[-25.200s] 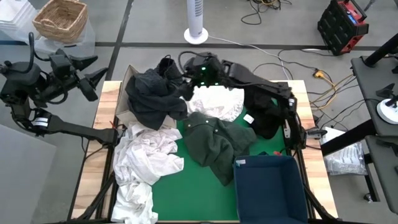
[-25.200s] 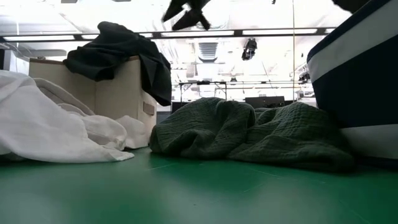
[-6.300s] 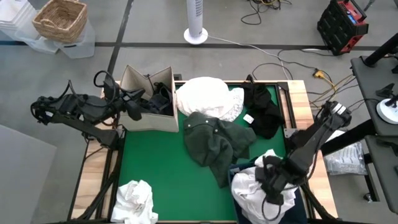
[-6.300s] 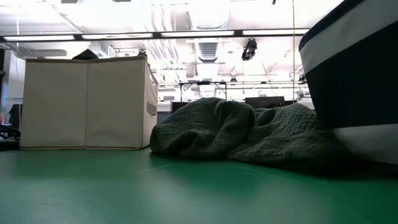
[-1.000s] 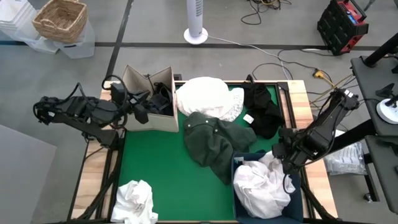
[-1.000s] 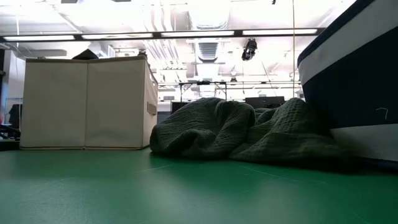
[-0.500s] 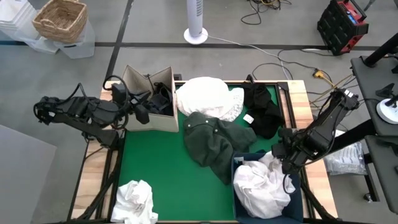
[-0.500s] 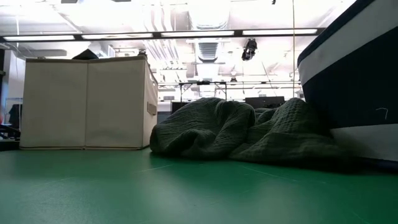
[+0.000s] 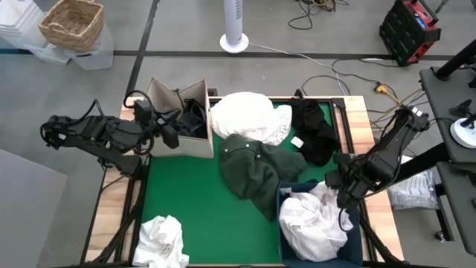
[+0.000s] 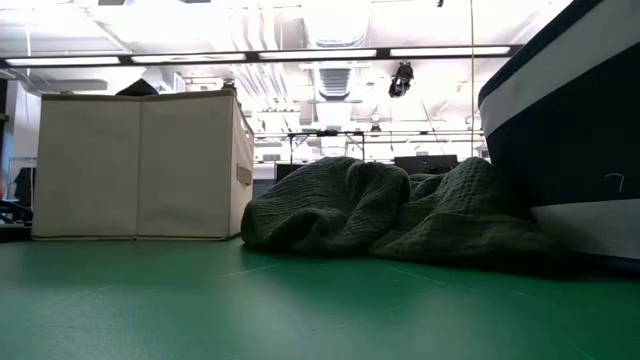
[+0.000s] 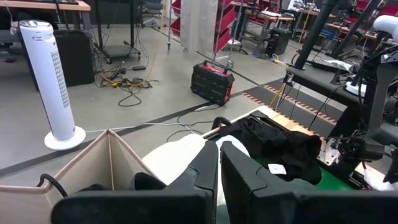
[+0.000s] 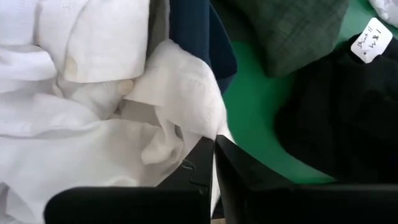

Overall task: Sort clothes
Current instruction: Put the center white cloth into the blue bin

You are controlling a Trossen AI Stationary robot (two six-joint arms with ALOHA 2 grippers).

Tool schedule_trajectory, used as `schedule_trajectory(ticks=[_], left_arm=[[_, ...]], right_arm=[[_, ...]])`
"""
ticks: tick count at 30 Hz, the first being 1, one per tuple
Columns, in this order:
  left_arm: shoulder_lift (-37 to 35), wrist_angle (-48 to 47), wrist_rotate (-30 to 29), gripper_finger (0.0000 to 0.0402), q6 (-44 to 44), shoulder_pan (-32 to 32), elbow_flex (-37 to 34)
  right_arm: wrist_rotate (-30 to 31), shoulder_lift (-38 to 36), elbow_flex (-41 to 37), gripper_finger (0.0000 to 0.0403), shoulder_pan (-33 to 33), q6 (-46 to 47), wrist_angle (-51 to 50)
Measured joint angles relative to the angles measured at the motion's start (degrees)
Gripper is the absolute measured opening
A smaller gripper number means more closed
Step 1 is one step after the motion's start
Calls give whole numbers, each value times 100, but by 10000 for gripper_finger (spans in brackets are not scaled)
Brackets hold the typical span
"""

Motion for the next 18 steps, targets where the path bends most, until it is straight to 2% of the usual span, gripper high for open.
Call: schedule_trajectory(ticks=[18], left_arm=[[0, 50, 0, 0, 2, 2, 0]], right_arm=[[38, 2, 757, 9, 0, 163, -427]])
